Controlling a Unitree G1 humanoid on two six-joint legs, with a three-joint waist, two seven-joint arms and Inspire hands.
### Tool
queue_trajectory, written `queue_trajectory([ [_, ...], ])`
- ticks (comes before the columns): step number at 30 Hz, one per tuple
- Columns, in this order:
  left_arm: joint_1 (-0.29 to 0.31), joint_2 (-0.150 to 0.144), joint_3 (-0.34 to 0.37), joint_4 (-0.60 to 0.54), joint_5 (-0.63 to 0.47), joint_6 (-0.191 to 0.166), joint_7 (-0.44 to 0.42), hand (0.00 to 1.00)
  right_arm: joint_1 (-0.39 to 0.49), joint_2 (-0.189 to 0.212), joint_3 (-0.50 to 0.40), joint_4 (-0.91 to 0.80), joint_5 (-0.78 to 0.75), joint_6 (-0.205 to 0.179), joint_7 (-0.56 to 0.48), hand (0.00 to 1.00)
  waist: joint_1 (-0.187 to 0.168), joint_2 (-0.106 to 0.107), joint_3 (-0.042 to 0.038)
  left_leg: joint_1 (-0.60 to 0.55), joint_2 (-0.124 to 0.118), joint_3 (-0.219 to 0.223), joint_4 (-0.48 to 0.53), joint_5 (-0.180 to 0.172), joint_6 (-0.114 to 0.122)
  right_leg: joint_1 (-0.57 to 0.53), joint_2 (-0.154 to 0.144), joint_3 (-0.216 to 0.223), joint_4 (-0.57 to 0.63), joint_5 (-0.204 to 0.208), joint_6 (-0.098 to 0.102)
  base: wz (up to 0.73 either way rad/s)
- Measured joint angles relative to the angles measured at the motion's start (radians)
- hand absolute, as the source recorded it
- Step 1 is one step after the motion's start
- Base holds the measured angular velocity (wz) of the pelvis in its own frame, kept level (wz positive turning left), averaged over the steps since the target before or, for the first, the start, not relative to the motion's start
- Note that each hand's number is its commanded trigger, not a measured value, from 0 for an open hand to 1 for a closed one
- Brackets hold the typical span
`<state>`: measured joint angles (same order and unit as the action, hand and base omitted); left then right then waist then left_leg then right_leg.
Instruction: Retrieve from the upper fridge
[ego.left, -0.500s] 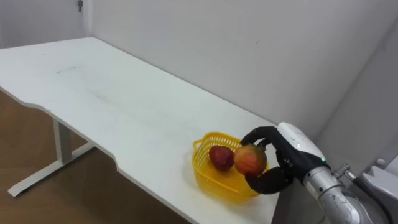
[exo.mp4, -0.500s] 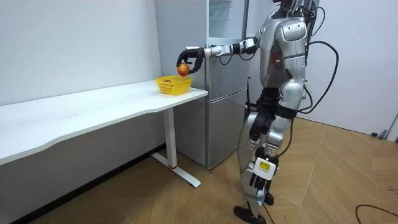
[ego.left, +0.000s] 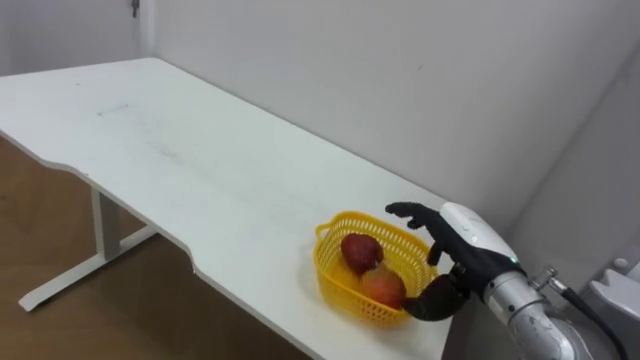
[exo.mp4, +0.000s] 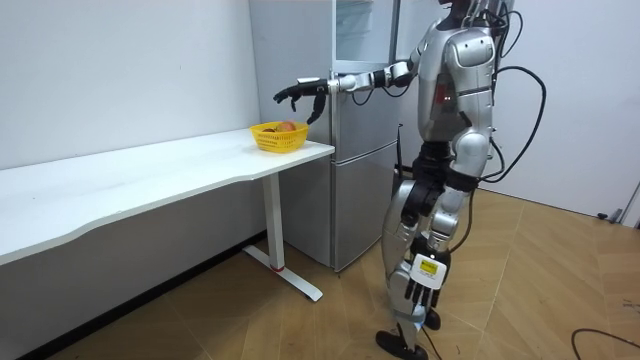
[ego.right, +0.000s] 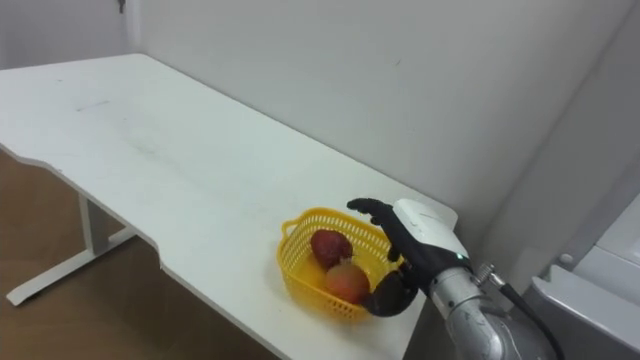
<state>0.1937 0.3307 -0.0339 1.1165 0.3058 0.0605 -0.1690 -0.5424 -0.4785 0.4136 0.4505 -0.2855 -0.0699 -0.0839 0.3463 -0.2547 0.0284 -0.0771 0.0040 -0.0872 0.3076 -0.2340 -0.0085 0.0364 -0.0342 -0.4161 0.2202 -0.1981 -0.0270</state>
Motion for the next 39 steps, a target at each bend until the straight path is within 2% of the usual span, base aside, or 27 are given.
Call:
queue_trajectory([
  [8, 0.013, 0.000, -0.011, 0.001, 0.000, 0.006, 0.000, 0.00, 0.000, 0.000, 0.000, 0.009, 0.015, 0.006, 0.001, 0.00, 0.003, 0.003, 0.0021, 0.000, 0.000, 0.000, 0.000, 0.000, 0.000, 0.000, 0.000, 0.000, 0.000, 0.000, 0.000, 0.00],
  [16, 0.017, 0.000, -0.011, -0.006, -0.001, 0.006, 0.000, 0.00, 0.000, 0.000, 0.000, 0.009, 0.065, 0.006, 0.001, 0.00, 0.005, -0.003, -0.0021, -0.001, 0.000, -0.001, 0.002, 0.000, 0.000, 0.000, 0.000, 0.000, 0.000, 0.000, 0.000, 0.00],
  [26, 0.017, 0.000, -0.007, -0.051, 0.001, 0.006, -0.012, 0.00, 0.001, 0.000, 0.000, -0.003, 0.086, 0.007, 0.002, 0.00, -0.013, 0.006, 0.0025, 0.001, 0.001, 0.008, 0.009, 0.000, 0.000, 0.000, 0.001, 0.005, 0.000, 0.000, -0.001, -0.01],
  [31, 0.020, -0.001, -0.005, -0.057, 0.001, 0.006, -0.014, 0.00, 0.005, -0.001, -0.001, -0.044, 0.101, 0.005, 0.003, 0.00, -0.016, 0.017, -0.0034, 0.008, 0.003, 0.012, 0.015, 0.000, 0.000, 0.003, 0.002, 0.006, 0.000, 0.001, -0.002, -0.03],
  [33, 0.024, -0.003, -0.004, -0.057, 0.001, 0.006, -0.013, 0.00, 0.007, -0.001, -0.001, -0.047, 0.115, 0.005, 0.003, 0.00, -0.017, 0.024, -0.0021, 0.021, 0.002, 0.013, 0.014, 0.000, 0.000, 0.015, 0.001, 0.006, -0.002, 0.001, -0.002, 0.00],
  [35, 0.033, -0.005, -0.005, -0.059, 0.000, 0.006, -0.009, 0.00, 0.014, -0.002, -0.001, -0.077, 0.136, 0.005, 0.002, 0.00, -0.024, 0.031, -0.0060, 0.022, 0.002, 0.013, 0.011, -0.001, 0.001, 0.020, 0.001, 0.005, -0.002, 0.001, -0.002, 0.00],
  [38, 0.058, -0.018, 0.003, -0.068, 0.003, 0.006, -0.002, 0.00, 0.020, -0.002, -0.007, -0.135, 0.139, -0.003, 0.002, 0.00, -0.045, 0.049, -0.0076, 0.029, 0.004, 0.022, 0.001, -0.001, 0.001, 0.022, 0.001, 0.011, -0.002, 0.001, -0.002, -0.06],
  [39, 0.068, -0.032, 0.015, -0.068, 0.008, 0.006, 0.003, 0.00, 0.025, 0.001, -0.017, -0.152, 0.131, -0.010, 0.000, 0.00, -0.050, 0.061, -0.0079, 0.032, 0.004, 0.027, 0.000, -0.001, 0.002, 0.027, 0.001, 0.019, -0.004, 0.002, -0.002, -0.09],
])
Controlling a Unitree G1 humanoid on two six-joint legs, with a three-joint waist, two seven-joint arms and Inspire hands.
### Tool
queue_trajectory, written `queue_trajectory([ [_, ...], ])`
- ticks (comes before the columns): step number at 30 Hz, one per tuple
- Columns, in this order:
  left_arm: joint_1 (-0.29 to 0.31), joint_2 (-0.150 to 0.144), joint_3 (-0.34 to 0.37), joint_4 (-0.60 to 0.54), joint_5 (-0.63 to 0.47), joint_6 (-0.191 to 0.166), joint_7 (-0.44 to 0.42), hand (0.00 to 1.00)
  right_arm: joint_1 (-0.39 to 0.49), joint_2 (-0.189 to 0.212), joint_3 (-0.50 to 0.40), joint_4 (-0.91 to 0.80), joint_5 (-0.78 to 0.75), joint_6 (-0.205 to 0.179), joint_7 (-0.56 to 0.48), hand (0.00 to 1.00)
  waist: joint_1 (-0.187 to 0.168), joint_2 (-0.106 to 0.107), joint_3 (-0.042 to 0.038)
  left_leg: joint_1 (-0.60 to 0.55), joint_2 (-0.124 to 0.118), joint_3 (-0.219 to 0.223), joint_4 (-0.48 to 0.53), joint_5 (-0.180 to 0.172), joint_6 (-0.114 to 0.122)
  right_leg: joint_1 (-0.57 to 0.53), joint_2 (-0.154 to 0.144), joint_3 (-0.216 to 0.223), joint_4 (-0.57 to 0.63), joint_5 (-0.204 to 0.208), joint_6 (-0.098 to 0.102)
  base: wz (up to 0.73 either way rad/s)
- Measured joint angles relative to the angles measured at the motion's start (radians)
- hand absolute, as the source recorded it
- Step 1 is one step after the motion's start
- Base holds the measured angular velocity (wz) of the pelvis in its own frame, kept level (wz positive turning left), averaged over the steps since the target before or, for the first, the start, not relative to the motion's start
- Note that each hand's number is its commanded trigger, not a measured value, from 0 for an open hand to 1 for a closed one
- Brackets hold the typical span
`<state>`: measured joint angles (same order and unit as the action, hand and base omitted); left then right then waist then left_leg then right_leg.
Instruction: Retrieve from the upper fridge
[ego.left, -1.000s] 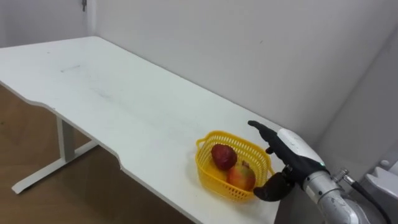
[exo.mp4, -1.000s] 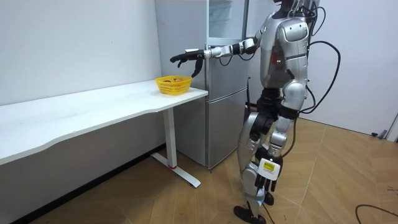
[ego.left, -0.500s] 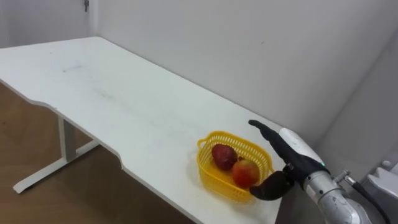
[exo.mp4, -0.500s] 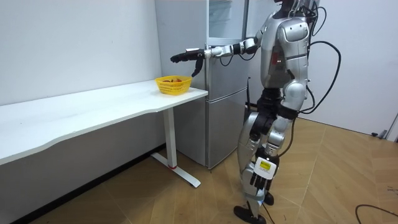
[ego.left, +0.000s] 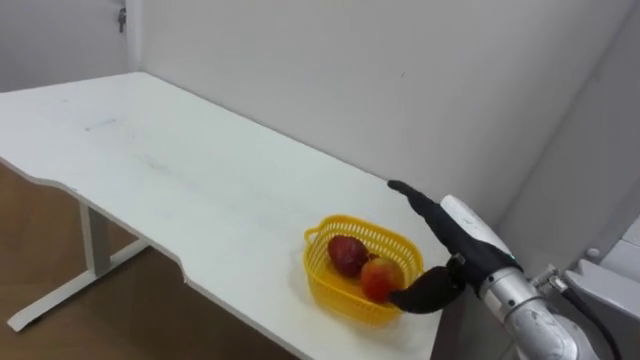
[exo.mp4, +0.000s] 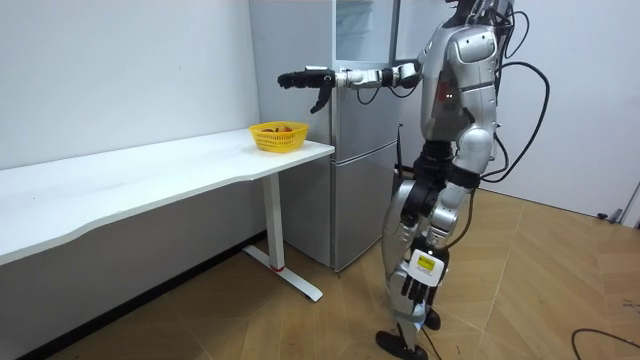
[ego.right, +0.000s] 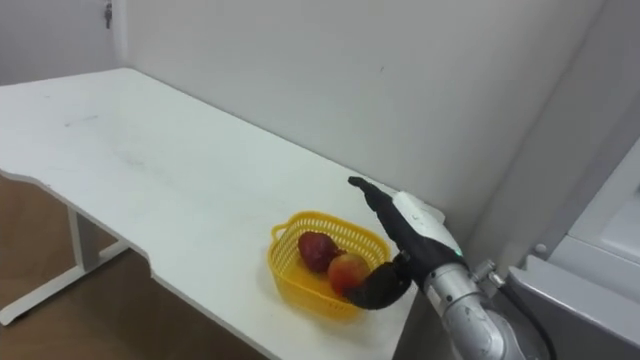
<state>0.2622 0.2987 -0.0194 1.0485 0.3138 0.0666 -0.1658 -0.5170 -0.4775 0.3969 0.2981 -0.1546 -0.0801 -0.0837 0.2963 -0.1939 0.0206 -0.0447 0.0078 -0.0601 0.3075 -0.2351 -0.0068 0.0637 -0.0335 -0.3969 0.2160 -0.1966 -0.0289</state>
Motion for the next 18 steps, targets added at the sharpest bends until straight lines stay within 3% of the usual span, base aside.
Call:
queue_trajectory([
  [3, 0.013, -0.018, 0.007, 0.002, 0.003, -0.002, -0.001, 0.00, 0.030, 0.010, -0.046, -0.025, 0.001, -0.019, -0.007, 0.00, -0.017, 0.027, -0.0123, 0.008, 0.000, 0.003, -0.002, -0.001, 0.001, 0.009, 0.002, 0.005, -0.011, 0.004, 0.002, -0.03],
  [7, 0.012, -0.021, 0.009, 0.001, 0.003, -0.003, -0.002, 0.00, 0.075, 0.020, -0.082, -0.083, 0.005, -0.035, -0.018, 0.00, -0.021, 0.054, -0.0084, 0.036, 0.005, 0.023, -0.012, -0.001, 0.002, 0.020, 0.003, 0.023, -0.012, 0.005, 0.002, -0.13],
  [11, 0.013, -0.029, 0.016, 0.003, 0.003, -0.004, 0.000, 0.00, 0.215, 0.065, -0.119, -0.281, -0.007, -0.046, -0.020, 0.00, -0.052, 0.072, -0.0087, 0.048, 0.009, 0.044, -0.024, -0.001, 0.002, 0.018, 0.003, 0.043, -0.012, 0.005, 0.002, -0.16],
  [15, 0.004, -0.075, 0.016, 0.034, 0.001, -0.009, 0.008, 0.00, 0.382, 0.138, -0.119, -0.390, -0.028, -0.099, -0.007, 0.00, -0.084, 0.118, -0.0177, 0.075, 0.014, 0.095, -0.048, -0.003, 0.006, 0.018, 0.007, 0.091, -0.010, 0.008, 0.005, -0.34],
  [18, -0.007, -0.093, 0.013, 0.040, -0.004, -0.031, 0.023, 0.00, 0.437, 0.176, -0.107, -0.398, -0.039, -0.131, 0.025, 0.00, -0.112, 0.146, -0.0211, 0.084, 0.017, 0.120, -0.059, -0.003, 0.006, 0.006, 0.009, 0.118, -0.001, 0.009, 0.006, -0.25],
])
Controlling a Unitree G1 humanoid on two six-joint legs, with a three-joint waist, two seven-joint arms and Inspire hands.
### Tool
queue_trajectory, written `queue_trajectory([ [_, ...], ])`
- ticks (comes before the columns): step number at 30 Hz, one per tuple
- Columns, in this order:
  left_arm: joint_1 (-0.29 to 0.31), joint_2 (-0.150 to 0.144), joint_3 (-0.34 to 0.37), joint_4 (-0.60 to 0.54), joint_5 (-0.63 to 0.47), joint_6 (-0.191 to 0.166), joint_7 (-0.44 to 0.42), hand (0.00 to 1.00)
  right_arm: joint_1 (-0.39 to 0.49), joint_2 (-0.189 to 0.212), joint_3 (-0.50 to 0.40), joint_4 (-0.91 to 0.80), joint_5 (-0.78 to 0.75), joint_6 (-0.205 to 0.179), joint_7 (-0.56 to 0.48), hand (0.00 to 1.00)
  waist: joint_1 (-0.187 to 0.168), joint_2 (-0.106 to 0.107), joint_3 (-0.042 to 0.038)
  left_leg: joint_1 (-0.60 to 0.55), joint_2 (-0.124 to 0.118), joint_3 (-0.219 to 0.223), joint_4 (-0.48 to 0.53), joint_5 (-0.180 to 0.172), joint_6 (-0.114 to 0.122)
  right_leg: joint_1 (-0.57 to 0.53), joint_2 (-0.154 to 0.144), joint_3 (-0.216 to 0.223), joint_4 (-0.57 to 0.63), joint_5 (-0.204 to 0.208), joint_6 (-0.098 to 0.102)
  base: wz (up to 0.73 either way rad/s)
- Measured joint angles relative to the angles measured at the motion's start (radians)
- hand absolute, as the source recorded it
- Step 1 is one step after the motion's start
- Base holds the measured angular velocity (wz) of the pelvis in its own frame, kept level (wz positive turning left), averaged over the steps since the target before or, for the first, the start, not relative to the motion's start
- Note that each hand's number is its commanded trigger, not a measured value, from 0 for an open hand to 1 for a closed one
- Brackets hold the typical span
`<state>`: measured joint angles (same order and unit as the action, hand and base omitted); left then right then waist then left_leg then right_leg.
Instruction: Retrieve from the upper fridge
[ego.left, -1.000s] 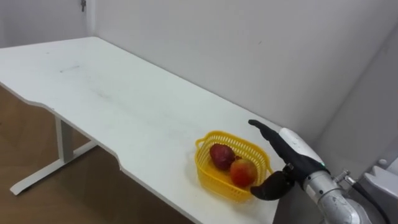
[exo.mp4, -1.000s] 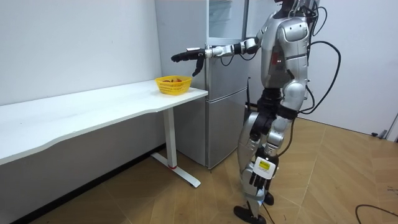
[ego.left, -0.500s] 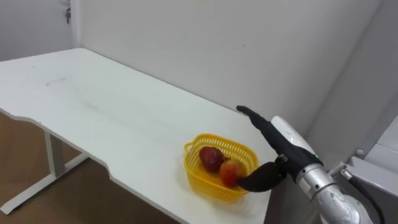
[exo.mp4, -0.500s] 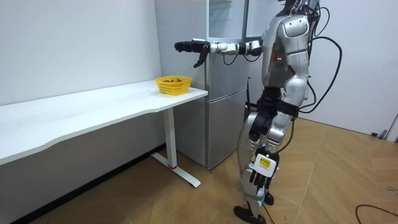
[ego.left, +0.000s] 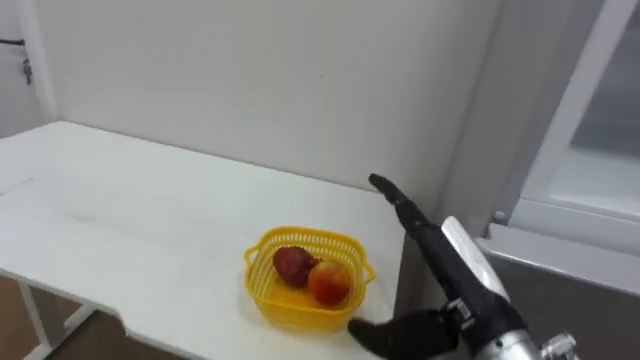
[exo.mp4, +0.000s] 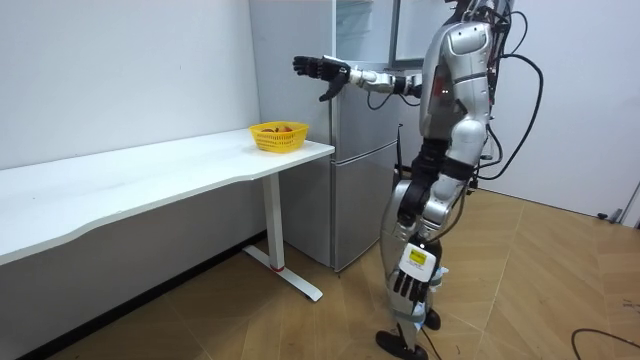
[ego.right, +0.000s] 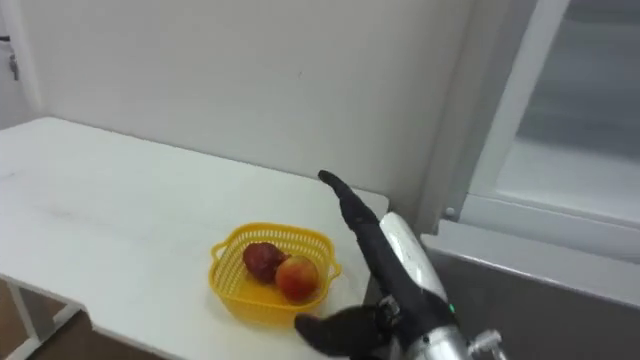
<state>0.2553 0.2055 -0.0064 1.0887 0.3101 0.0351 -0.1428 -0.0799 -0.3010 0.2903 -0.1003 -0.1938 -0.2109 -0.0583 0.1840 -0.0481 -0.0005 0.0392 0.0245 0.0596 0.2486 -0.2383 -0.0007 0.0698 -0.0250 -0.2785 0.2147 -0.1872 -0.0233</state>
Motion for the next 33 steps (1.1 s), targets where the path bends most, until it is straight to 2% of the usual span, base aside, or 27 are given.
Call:
queue_trajectory([
  [2, 0.000, -0.001, 0.000, -0.011, -0.001, -0.008, 0.005, 0.00, 0.039, 0.004, -0.002, -0.002, -0.002, -0.005, 0.006, 0.00, -0.017, 0.009, 0.0004, 0.005, 0.001, 0.010, -0.005, 0.000, 0.000, -0.003, 0.000, 0.008, 0.004, 0.000, 0.000, -0.20],
  [4, 0.005, -0.005, 0.000, -0.015, 0.000, -0.012, 0.009, 0.00, 0.080, 0.005, -0.005, -0.033, -0.011, -0.004, 0.018, 0.00, -0.036, 0.020, -0.0043, 0.017, 0.003, 0.028, -0.014, 0.000, 0.001, -0.005, 0.002, 0.031, 0.006, 0.000, 0.000, -0.25],
  [7, 0.011, -0.016, 0.000, -0.010, 0.000, -0.018, 0.029, 0.00, 0.117, 0.027, -0.009, -0.086, -0.067, -0.008, 0.027, 0.00, -0.073, 0.029, -0.0023, 0.028, 0.003, 0.038, -0.026, 0.000, 0.001, -0.003, 0.006, 0.043, 0.005, 0.000, 0.000, -0.11],
  [9, 0.006, -0.019, 0.001, -0.006, 0.000, -0.025, 0.033, 0.00, 0.135, 0.037, -0.019, -0.120, -0.100, -0.010, 0.026, 0.00, -0.082, 0.031, -0.0010, 0.034, 0.005, 0.048, -0.028, 0.000, 0.001, -0.002, 0.008, 0.053, 0.005, 0.000, 0.000, -0.16],
  [12, -0.014, -0.020, -0.001, 0.045, -0.004, -0.049, 0.052, 0.00, 0.150, 0.046, -0.053, -0.180, -0.117, -0.032, 0.011, 0.00, -0.104, 0.034, 0.0003, 0.043, 0.005, 0.057, -0.030, 0.000, 0.001, 0.000, 0.010, 0.064, 0.004, 0.000, 0.000, -0.11],
  [13, -0.013, -0.020, -0.009, 0.054, -0.006, -0.050, 0.055, 0.00, 0.150, 0.053, -0.074, -0.196, -0.117, -0.051, 0.000, 0.00, -0.115, 0.037, 0.0015, 0.044, 0.007, 0.067, -0.029, 0.000, 0.001, -0.003, 0.012, 0.075, 0.004, 0.000, 0.000, -0.15],
  [15, -0.010, -0.025, -0.019, 0.061, -0.005, -0.050, 0.061, 0.00, 0.153, 0.066, -0.107, -0.208, -0.116, -0.064, -0.025, 0.00, -0.137, 0.045, 0.0034, 0.043, 0.008, 0.074, -0.031, -0.001, 0.002, -0.006, 0.013, 0.081, 0.004, 0.002, 0.002, -0.12],
  [18, -0.008, -0.030, -0.031, 0.070, -0.005, -0.050, 0.070, 0.00, 0.211, 0.080, -0.140, -0.243, -0.104, -0.071, -0.060, 0.00, -0.163, 0.060, -0.0038, 0.043, 0.008, 0.082, -0.044, -0.002, 0.003, -0.015, 0.014, 0.086, 0.006, 0.002, 0.002, -0.08],
  [21, -0.002, -0.033, -0.032, 0.069, -0.006, -0.050, 0.070, 0.00, 0.249, 0.097, -0.166, -0.248, -0.105, -0.076, -0.066, 0.00, -0.188, 0.073, -0.0070, 0.045, 0.010, 0.093, -0.044, -0.002, 0.003, -0.019, 0.015, 0.088, 0.006, 0.002, 0.002, -0.10],
  [22, -0.008, -0.032, -0.032, 0.067, -0.006, -0.050, 0.070, 0.00, 0.265, 0.098, -0.173, -0.246, -0.103, -0.080, -0.075, 0.00, -0.195, 0.080, -0.0053, 0.048, 0.010, 0.094, -0.045, -0.002, 0.003, -0.019, 0.015, 0.089, 0.006, 0.002, 0.002, -0.07],
  [26, -0.012, -0.031, -0.053, 0.064, -0.007, -0.050, 0.073, 0.00, 0.296, 0.097, -0.178, -0.218, -0.104, -0.084, -0.114, 0.00, -0.214, 0.082, -0.0041, 0.060, 0.012, 0.111, -0.052, -0.001, 0.002, -0.018, 0.019, 0.108, 0.007, 0.002, 0.002, -0.13],
  [33, -0.009, -0.030, -0.076, 0.056, -0.013, -0.046, 0.073, 0.00, 0.327, 0.098, -0.208, -0.171, -0.072, -0.098, -0.152, 0.00, -0.234, 0.059, -0.0028, 0.064, 0.015, 0.132, -0.054, -0.002, 0.002, -0.022, 0.023, 0.134, 0.004, 0.002, 0.002, -0.07],
])
